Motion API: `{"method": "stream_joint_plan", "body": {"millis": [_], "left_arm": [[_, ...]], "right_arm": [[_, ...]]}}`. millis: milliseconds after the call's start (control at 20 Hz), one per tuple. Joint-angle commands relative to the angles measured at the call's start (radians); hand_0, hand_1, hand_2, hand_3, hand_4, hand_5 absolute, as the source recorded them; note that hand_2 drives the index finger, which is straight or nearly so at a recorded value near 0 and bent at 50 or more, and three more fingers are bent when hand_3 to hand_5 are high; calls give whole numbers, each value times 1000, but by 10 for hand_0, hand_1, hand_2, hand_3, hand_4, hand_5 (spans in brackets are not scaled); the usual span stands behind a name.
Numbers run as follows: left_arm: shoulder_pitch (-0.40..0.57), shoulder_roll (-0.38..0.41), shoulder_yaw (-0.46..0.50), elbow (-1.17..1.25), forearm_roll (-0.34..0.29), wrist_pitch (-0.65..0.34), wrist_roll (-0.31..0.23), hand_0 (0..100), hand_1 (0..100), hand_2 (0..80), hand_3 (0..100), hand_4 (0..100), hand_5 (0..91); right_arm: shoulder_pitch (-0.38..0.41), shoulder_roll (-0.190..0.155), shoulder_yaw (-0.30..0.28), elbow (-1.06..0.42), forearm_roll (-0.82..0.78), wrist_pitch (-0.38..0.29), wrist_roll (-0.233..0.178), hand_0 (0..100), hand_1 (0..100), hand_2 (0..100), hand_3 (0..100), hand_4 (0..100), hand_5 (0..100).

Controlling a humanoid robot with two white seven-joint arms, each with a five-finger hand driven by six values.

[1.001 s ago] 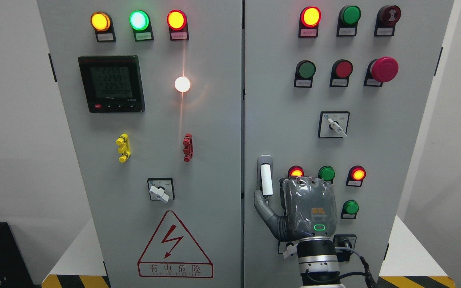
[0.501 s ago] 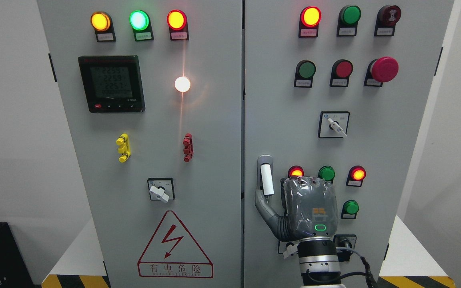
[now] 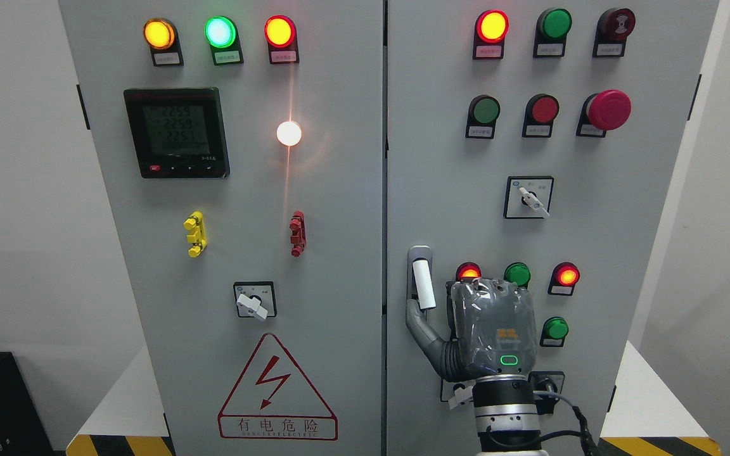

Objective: Release door handle

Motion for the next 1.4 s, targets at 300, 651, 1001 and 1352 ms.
{"method": "stream_joint_plan", "body": {"millis": [300, 651, 1001, 1352], "left_arm": [[0, 0, 0, 0, 0, 0, -1, 120, 556, 0, 0, 0, 0], [0, 0, 0, 0, 0, 0, -1, 120, 556, 0, 0, 0, 0], [0, 0, 0, 0, 0, 0, -1, 120, 556, 0, 0, 0, 0], [0, 0, 0, 0, 0, 0, -1, 120, 556, 0, 0, 0, 0]], "right_arm": [[1, 3, -16, -6, -2, -1, -2, 437, 328, 994, 1000, 990, 1000], [1, 3, -18, -6, -2, -1, -2, 454, 322, 993, 1000, 990, 1000], [1, 3, -19, -7, -2, -1, -6, 464, 326, 993, 1000, 992, 1000], [3, 3, -19, -10, -2, -1, -6, 471, 329, 994, 1000, 994, 1000]]}}
